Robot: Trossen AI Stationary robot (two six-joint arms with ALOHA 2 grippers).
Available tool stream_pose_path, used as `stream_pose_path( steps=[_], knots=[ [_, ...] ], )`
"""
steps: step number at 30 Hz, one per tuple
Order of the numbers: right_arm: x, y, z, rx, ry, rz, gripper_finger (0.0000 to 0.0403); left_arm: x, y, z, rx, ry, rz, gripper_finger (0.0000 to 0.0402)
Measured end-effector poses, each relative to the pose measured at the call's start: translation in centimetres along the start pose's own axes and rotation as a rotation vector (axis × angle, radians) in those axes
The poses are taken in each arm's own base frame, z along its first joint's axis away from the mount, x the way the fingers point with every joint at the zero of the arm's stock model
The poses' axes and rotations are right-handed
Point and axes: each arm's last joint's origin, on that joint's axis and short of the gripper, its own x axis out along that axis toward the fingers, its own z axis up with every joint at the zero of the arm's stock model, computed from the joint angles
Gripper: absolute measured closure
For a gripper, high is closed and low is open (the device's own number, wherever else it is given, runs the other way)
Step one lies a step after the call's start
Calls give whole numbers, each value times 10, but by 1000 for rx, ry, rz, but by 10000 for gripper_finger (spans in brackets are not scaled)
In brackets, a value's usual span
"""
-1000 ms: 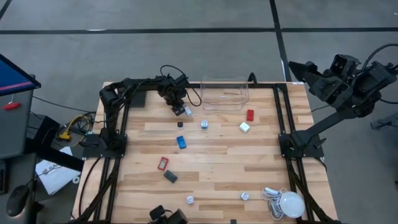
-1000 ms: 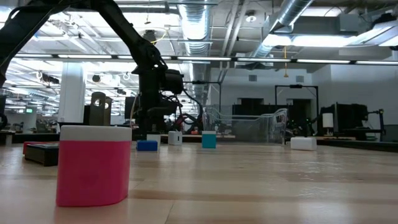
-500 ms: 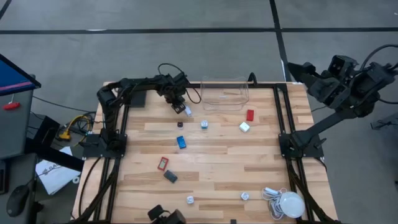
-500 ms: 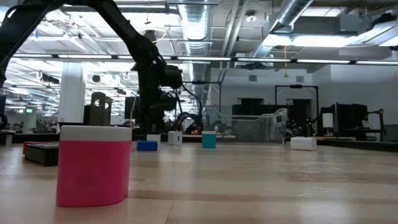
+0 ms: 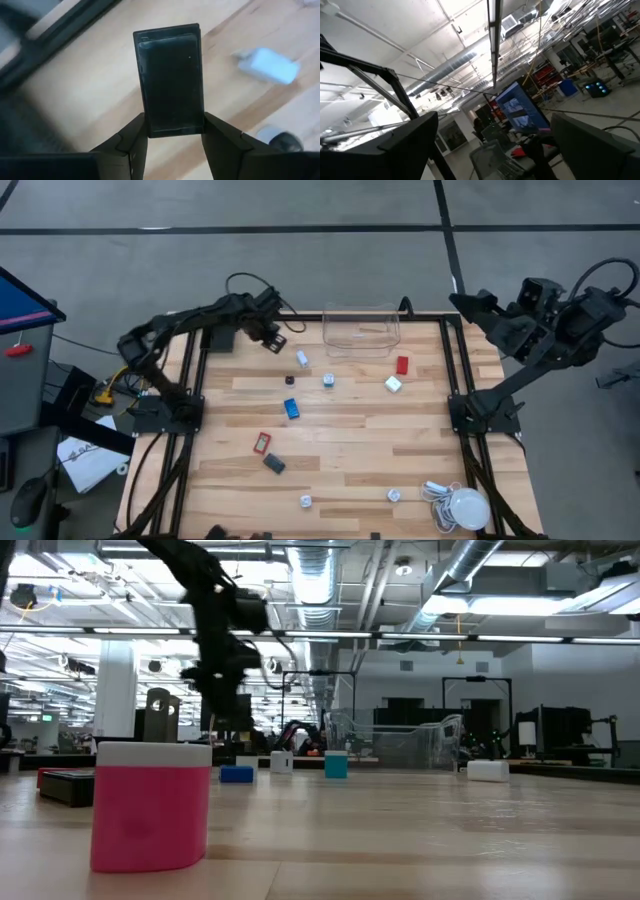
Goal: Pick & Place Office items
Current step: Put the top black digital clock into the black basket
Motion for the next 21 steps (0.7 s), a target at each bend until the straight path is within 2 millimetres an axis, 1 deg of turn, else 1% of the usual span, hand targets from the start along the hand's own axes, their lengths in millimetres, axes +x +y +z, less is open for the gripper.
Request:
stream_pose_path(
  steps=[3, 7, 10, 12, 14, 16, 21],
  knots=[
    [1, 3, 1, 28, -20, 23, 23, -16, 12, -26, -140, 10, 13, 254],
    [1, 7, 2, 48, -35, 46, 23, -38, 25, -64, -297, -41, -8, 254],
    [1, 8, 2, 55, -43, 53, 23, -46, 36, -91, -397, -43, 17, 254],
    [1, 8, 2, 58, -47, 55, 23, -47, 44, -104, -460, -42, 52, 254],
    [1, 8, 2, 59, -49, 56, 23, -45, 51, -112, -516, -49, 82, 254],
    [1, 9, 3, 61, -53, 56, 23, -42, 58, -114, -571, -60, 106, 254],
    [2, 8, 3, 61, -58, 54, 23, -30, 73, -98, -648, -123, 118, 254]
  ],
)
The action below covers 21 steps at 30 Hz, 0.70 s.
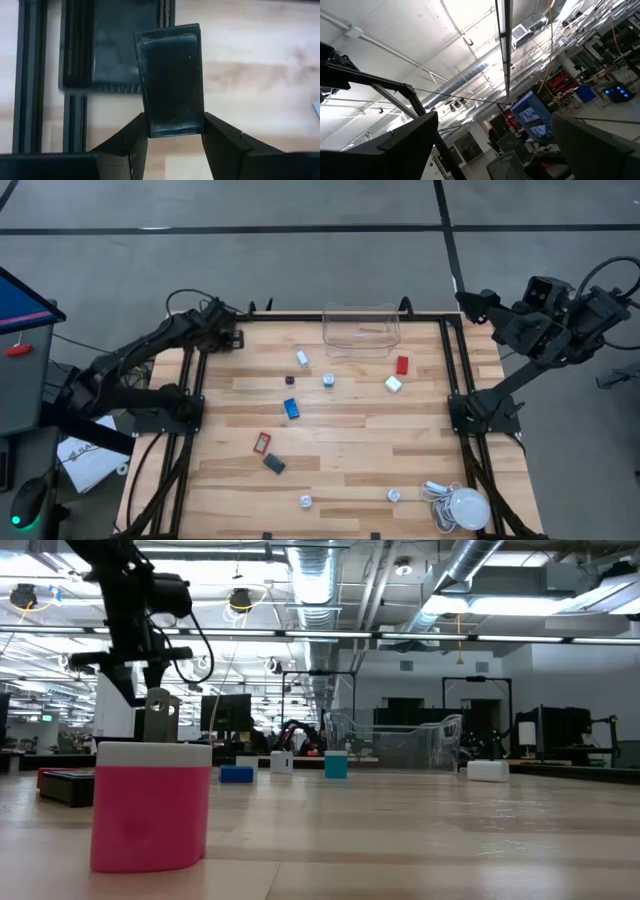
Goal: Pick & Place Office items
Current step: Put the top black digital clock into the black basket
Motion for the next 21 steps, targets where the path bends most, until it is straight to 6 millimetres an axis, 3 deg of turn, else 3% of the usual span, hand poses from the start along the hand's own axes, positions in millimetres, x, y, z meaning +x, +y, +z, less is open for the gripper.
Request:
stream_pose_path(
  steps=[6, 21],
  knots=[
    [2, 1, -3, -3, 8, -1, 23, 32, 9, 16, 17, 69, 101, 254],
    [6, 3, -7, 7, 5, 6, 23, 35, 4, 15, -7, 41, 149, 248]
  ],
)
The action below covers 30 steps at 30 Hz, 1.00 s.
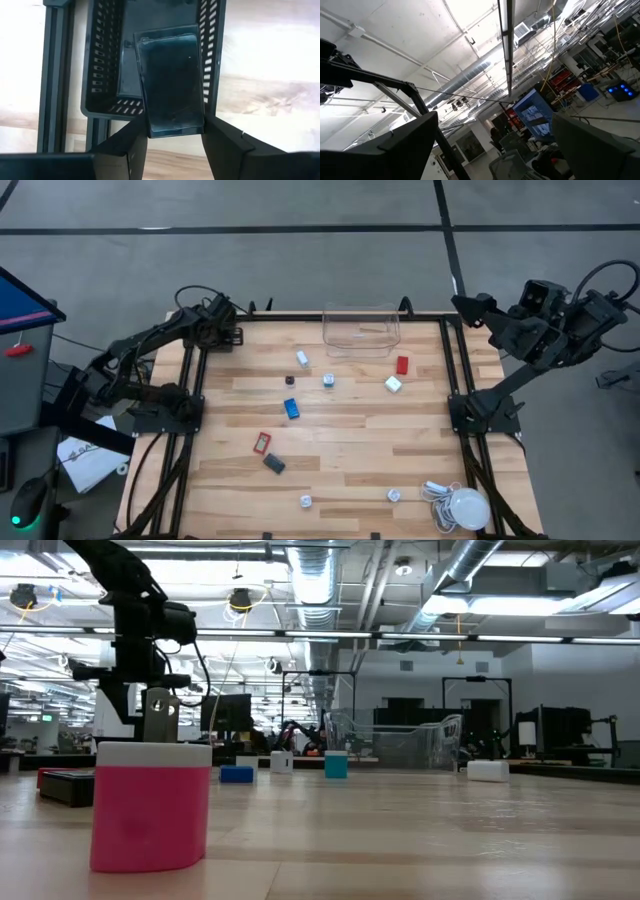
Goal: Pick & Place Office items
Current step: Put the top black digital clock into the black basket, then put the left red digital clock into the black basket
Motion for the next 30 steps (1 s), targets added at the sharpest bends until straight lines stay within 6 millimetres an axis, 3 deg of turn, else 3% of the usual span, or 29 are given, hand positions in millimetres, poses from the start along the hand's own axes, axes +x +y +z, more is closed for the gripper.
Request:
stream_pose_path(
  steps=[30],
  knots=[
    [-1, 4, -3, 10, 26, 26, 23, 1, -3, 5, -152, -93, -12, 196]
  ],
)
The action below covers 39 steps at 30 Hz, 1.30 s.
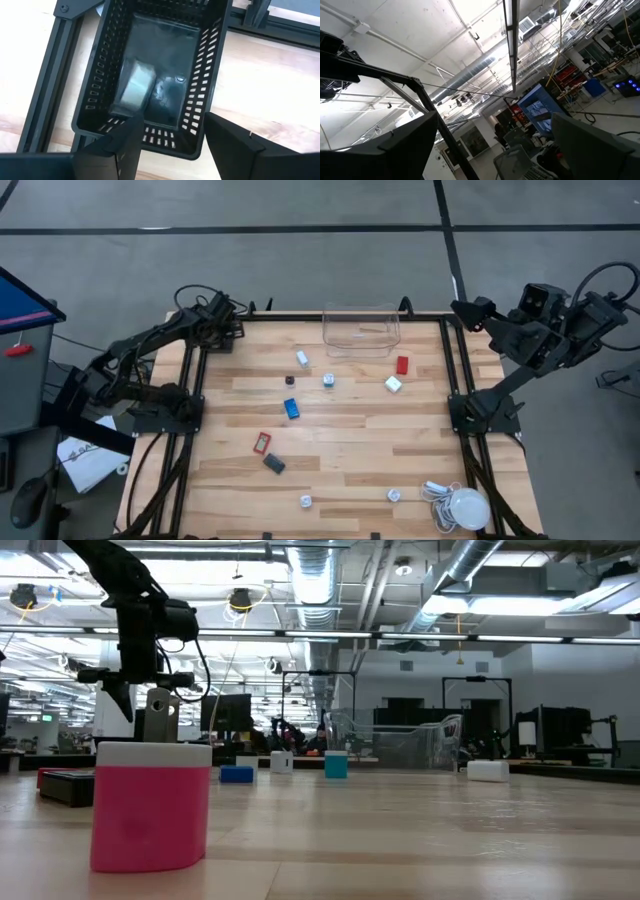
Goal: Pick & Place Office items
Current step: Put the left red digital clock into the black basket
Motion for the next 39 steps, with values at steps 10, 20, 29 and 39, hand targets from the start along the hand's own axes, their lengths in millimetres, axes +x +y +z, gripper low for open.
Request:
stream_pose_path(
  steps=[10, 20, 29, 39],
  knots=[
    [0, 0, 0, 2, 0, 0, 23, -45, -4, -18, 189, -12, -272, 194],
    [0, 0, -1, -1, 6, -3, 23, -110, -20, -113, 586, 191, -632, 221],
    [1, 0, -2, 32, 9, -5, 23, -139, -11, -195, 703, 260, -659, 208],
    [7, 1, -11, 89, 21, -19, 23, -128, -19, -255, 728, 408, -531, 168]
  ],
)
